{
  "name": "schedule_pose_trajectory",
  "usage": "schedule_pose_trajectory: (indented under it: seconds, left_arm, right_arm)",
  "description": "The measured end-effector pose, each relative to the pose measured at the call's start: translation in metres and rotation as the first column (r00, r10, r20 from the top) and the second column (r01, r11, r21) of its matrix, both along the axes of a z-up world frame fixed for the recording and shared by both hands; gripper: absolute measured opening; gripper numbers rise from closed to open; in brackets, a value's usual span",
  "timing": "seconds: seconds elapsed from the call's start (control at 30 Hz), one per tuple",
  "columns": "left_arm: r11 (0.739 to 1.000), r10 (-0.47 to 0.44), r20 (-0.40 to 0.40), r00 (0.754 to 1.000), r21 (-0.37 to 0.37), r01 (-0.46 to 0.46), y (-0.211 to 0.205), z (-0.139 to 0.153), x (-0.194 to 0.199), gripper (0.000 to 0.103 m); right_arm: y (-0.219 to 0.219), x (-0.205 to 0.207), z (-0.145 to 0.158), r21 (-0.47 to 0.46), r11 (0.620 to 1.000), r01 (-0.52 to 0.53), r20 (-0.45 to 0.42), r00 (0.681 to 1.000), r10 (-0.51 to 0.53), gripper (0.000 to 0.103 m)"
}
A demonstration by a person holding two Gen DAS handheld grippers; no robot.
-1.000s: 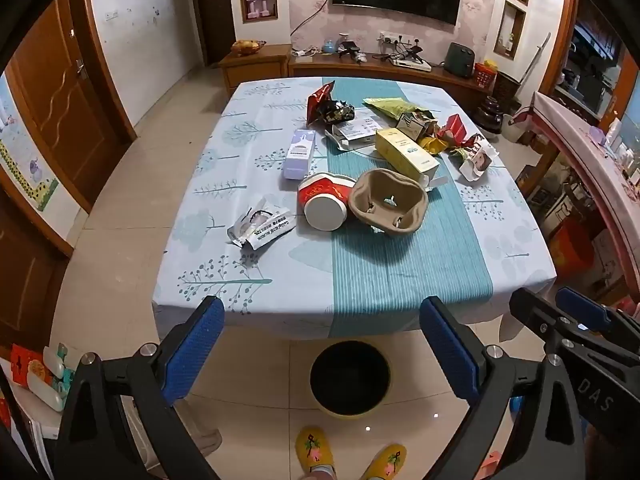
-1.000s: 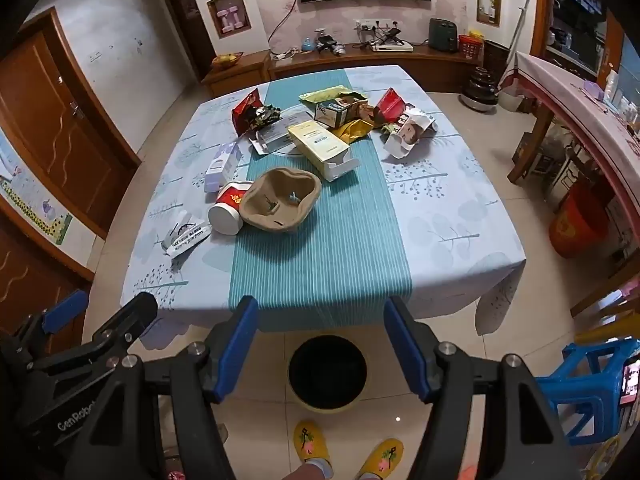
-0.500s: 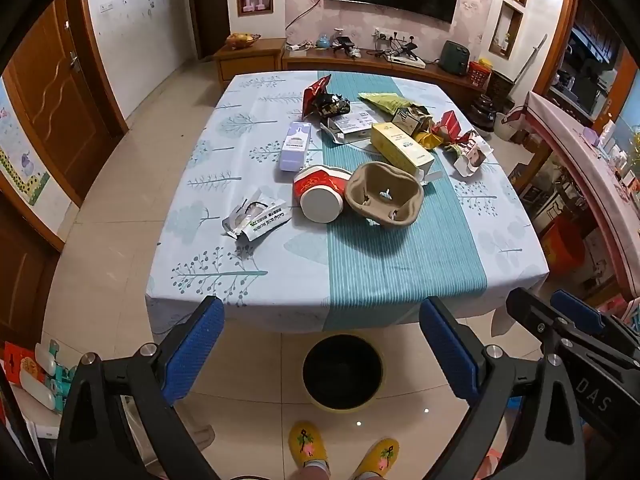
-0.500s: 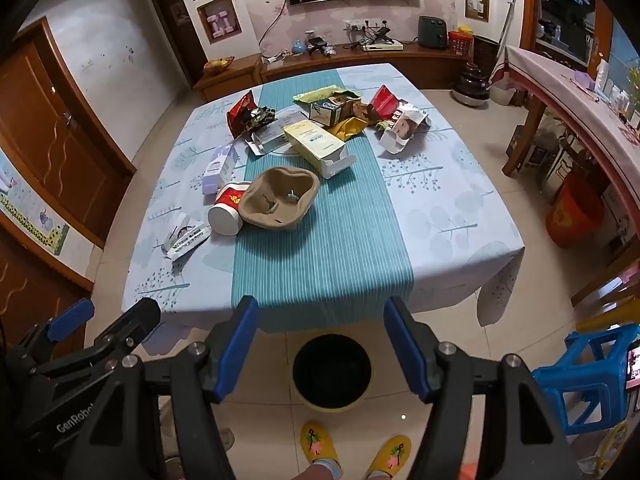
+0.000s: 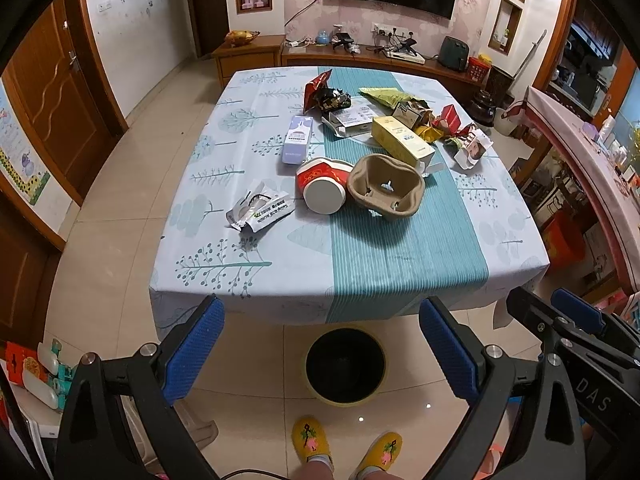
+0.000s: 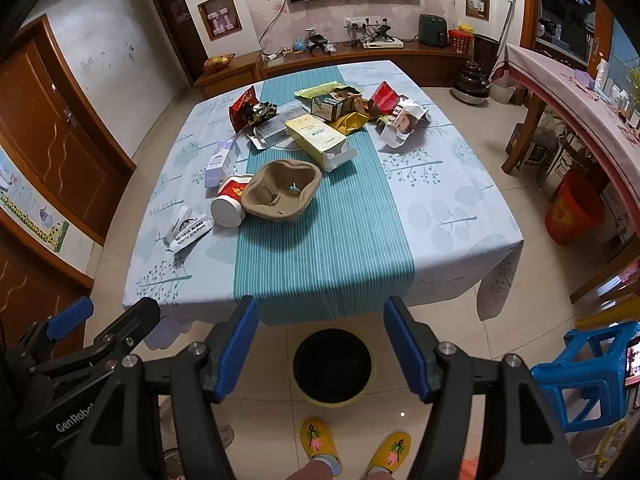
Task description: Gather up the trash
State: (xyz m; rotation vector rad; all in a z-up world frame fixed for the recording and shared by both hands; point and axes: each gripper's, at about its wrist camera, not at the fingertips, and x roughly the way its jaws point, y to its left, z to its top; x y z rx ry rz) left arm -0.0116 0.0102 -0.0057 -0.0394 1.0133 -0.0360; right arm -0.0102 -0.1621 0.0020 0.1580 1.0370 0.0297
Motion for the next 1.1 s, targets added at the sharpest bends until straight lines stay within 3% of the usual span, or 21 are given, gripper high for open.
schedule_pose_trajectory:
  seconds: [0.93,1.1]
  left_arm:
    - [1.0,-0.022,0.008,1.0,0.002,0.022,0.011,0.005,0.005,0.097]
    - [0.999,-0.027,0.037,0.999,-0.037,0.029,0.017,0.008,0.01,0.097]
  right_arm:
    - [0.009,-0.002,-0.001,0.001,1.0,0.002,-0.002,1.0,-0.002,0.066]
    - [0.01,-0.003,-0.001,-0.005,1.0,0.002,-0.003,1.0,-0.002,0.066]
